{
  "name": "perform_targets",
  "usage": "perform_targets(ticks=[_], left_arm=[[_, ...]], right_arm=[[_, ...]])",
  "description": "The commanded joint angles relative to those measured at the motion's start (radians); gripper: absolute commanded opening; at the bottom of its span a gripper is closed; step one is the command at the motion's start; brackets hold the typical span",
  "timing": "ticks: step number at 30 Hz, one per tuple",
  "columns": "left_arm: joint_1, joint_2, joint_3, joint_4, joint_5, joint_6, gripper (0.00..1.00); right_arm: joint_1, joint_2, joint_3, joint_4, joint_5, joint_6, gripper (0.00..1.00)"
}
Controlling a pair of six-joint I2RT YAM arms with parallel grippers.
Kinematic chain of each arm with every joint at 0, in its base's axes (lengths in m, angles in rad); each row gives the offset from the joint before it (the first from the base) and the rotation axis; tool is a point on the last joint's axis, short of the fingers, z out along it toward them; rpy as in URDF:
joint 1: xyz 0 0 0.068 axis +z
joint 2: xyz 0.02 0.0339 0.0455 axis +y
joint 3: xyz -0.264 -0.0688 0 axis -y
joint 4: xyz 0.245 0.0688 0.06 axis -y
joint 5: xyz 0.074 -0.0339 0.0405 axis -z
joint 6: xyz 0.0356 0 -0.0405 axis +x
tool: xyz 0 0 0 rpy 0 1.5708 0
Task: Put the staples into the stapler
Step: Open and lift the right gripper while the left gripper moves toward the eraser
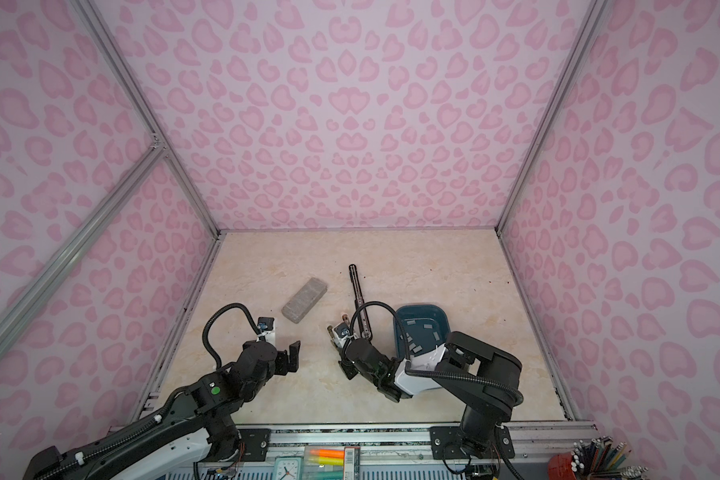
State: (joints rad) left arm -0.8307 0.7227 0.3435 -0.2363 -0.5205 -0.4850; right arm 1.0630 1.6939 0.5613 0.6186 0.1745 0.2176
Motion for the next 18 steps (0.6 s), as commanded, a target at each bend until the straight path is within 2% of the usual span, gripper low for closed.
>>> perform_targets(ticks=[1,9,15,18], left_arm=[[-0.001,0.015,0.015,0.024,-0.016,-0.001,0.98],[-0.008,0.023,0.024,0.016,-0.027,-0.004,0.98],[-0.008,-0.088,0.038,0.019,-0.048,-0.008,0.98],[-0.009,-0.127,0.122,0.101,-0.056,0.065,0.98]], right_arm=[[-0.011,0.014,0.01,-0.014,0.03,0.007,0.24],[-0.022,-0.045,-0.045,0.026,0.021,-0.007,0.24],[-0.022,-0.202,-0.135,0.021,0.111,0.011,0.25],[-0.02,-0.299,-0.135,-0.081,0.2,0.072,0.25]])
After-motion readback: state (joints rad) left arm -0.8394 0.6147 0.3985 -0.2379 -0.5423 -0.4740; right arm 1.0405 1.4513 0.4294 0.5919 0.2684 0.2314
